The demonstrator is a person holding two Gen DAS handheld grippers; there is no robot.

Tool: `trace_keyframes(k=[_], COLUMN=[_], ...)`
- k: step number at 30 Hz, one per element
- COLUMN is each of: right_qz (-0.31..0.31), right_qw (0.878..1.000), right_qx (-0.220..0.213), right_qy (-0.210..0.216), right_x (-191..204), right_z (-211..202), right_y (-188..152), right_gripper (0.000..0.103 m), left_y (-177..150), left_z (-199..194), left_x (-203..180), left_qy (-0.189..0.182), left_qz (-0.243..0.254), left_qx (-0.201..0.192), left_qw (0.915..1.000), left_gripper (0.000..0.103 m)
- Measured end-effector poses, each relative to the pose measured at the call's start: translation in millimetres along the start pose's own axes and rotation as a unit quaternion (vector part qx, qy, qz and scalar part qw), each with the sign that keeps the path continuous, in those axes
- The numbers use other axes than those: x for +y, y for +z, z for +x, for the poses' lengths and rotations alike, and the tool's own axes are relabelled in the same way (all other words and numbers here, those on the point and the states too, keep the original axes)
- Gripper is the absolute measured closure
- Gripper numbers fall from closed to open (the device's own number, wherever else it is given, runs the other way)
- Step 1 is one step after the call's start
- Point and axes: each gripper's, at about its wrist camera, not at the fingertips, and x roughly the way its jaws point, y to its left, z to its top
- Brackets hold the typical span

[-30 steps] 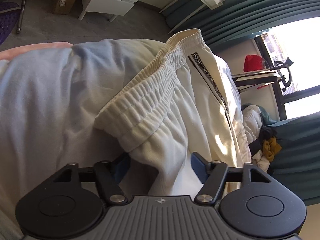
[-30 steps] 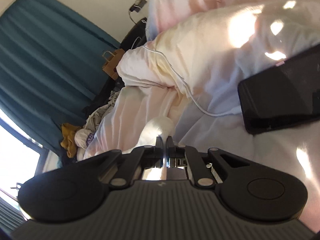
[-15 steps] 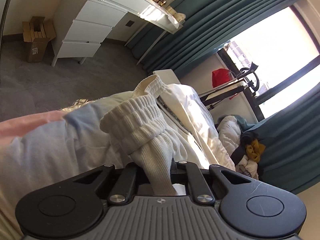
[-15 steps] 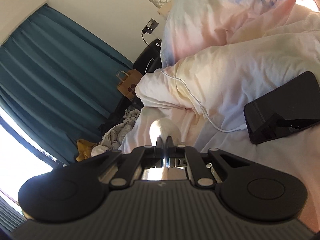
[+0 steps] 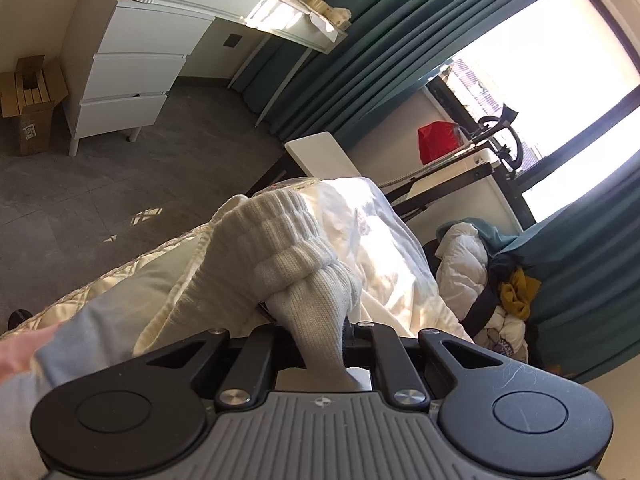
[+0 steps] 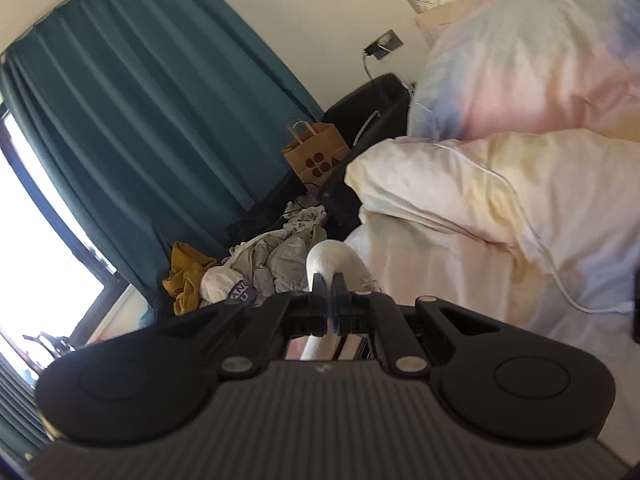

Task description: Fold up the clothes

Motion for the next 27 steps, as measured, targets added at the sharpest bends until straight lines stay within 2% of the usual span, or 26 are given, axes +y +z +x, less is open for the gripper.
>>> trace_keyframes(k=[2,7,13,15,17,20,23,24,25,26,27], right_qz=[-0.044,-0.152,-0.213,-0.236,-0.255,-0.246,-0.229,-0.224,-0.22,-0.213,-0.204], right_qw=[0.999,0.988,0.977,0.971,0.966,0.967,0.971,0.971,0.972,0.973,0.975], right_qx=[-0.003,-0.01,0.02,0.031,0.043,0.061,0.072,0.076,0.08,0.082,0.081], right_qy=[0.001,-0.002,-0.011,-0.008,-0.004,0.005,0.022,0.029,0.033,0.037,0.045], right_x=[34,115,139,141,141,135,133,131,129,126,122], right_z=[32,113,201,217,229,232,222,217,210,200,188], right_y=[-11,-44,-94,-107,-116,-118,-108,-103,-98,-93,-88], right_gripper=[0.098,0.098,0.097,0.097,0.097,0.095,0.092,0.091,0.085,0.075,0.071], left_y=[17,48,64,67,62,55,51,49,46,43,38], left_z=[30,116,190,209,215,208,192,182,170,158,143], left_x=[-6,-30,-39,-39,-42,-50,-52,-54,-55,-56,-59], left_qy=[0.01,0.069,0.099,0.109,0.117,0.12,0.103,0.091,0.077,0.063,0.047], left_qz=[-0.004,0.04,0.048,0.051,0.06,0.072,0.075,0.071,0.065,0.06,0.061], left_qx=[0.009,0.028,0.046,0.05,0.042,0.023,0.019,0.021,0.018,0.014,0.004], left_qw=[0.9999,0.9964,0.9929,0.9915,0.9904,0.9899,0.9917,0.9931,0.9947,0.9961,0.997], left_gripper=[0.093,0.092,0.092,0.091,0.09,0.088,0.075,0.066,0.061,0.06,0.055])
